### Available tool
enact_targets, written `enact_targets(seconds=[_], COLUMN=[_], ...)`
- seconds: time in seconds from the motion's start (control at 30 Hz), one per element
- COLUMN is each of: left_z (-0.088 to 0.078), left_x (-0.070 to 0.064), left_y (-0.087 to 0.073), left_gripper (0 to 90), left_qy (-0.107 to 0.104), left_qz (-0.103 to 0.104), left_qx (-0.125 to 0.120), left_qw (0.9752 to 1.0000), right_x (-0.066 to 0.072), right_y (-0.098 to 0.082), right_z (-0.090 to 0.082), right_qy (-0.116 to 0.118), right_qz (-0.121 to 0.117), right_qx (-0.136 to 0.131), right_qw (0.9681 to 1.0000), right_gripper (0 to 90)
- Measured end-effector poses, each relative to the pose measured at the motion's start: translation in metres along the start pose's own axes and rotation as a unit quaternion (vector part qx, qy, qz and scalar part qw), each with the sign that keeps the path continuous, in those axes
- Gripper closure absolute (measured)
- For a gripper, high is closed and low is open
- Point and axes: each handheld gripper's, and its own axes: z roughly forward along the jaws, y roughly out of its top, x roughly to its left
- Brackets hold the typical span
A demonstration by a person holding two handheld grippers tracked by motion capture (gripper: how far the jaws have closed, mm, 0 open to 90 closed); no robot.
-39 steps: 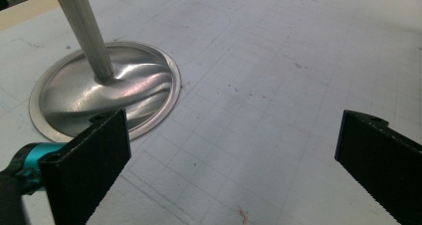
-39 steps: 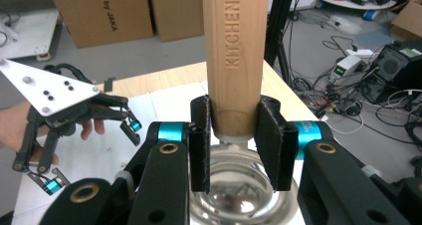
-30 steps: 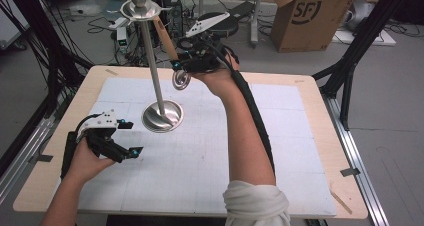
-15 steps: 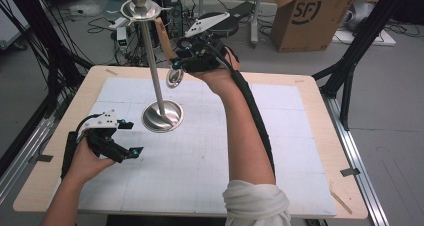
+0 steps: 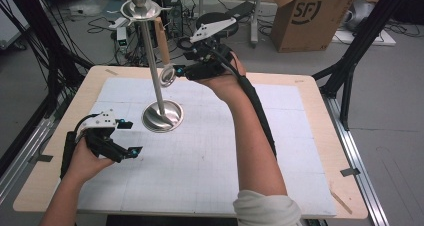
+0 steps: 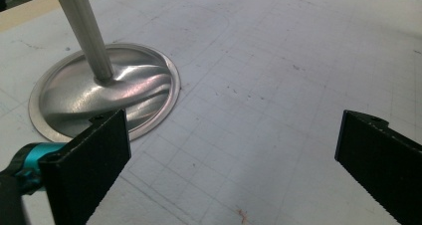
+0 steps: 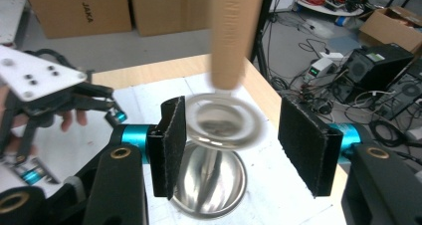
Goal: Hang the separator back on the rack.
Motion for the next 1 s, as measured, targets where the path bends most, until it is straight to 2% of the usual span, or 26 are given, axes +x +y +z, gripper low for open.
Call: enact_targets(seconds=[0.07, 0.2, 0.27, 0.43, 0.57, 0.67, 0.8, 0.87, 1.0], left_z=[0.0, 0.0, 0.001, 0.001, 0.001, 0.002, 0.002, 0.002, 0.001], left_x=[-0.001, -0.002, -0.002, -0.002, -0.003, -0.003, -0.003, -0.003, -0.003], left_y=[0.0, 0.001, 0.001, 0.001, 0.001, 0.001, 0.001, 0.001, 0.001], left_gripper=[1.6, 1.6, 1.6, 1.6, 1.6, 1.6, 1.6, 1.6, 1.6], left_qy=[0.001, -0.003, -0.003, -0.004, -0.003, -0.003, -0.004, -0.004, -0.003], left_qz=[-0.002, 0.0, -0.001, 0.001, 0.002, 0.001, 0.001, 0.001, 0.0], left_qx=[0.0, -0.003, -0.002, 0.0, 0.0, 0.002, 0.002, 0.002, -0.001], left_qw=[1.0, 1.0, 1.0, 1.0, 1.0, 1.0, 1.0, 1.0, 1.0], right_x=[0.002, 0.005, 0.006, 0.006, 0.006, 0.008, 0.01, 0.01, 0.01], right_y=[-0.004, -0.013, -0.017, -0.033, -0.039, -0.046, -0.055, -0.06, -0.072], right_z=[-0.006, -0.017, -0.023, -0.041, -0.046, -0.051, -0.055, -0.056, -0.061], right_qy=[0.001, -0.002, -0.004, -0.008, -0.012, -0.011, -0.01, -0.01, -0.007], right_qz=[0.004, -0.009, -0.005, 0.009, 0.019, 0.021, 0.021, 0.027, 0.04], right_qx=[0.007, 0.022, 0.027, 0.015, 0.024, 0.011, 0.007, 0.012, 0.006], right_qw=[1.0, 0.9997, 0.9996, 0.9998, 0.9995, 0.9997, 0.9997, 0.9995, 0.9992], right_gripper=[41.8, 39.2, 38.0, 37.0, 34.8, 34.1, 33.4, 33.4, 32.0])
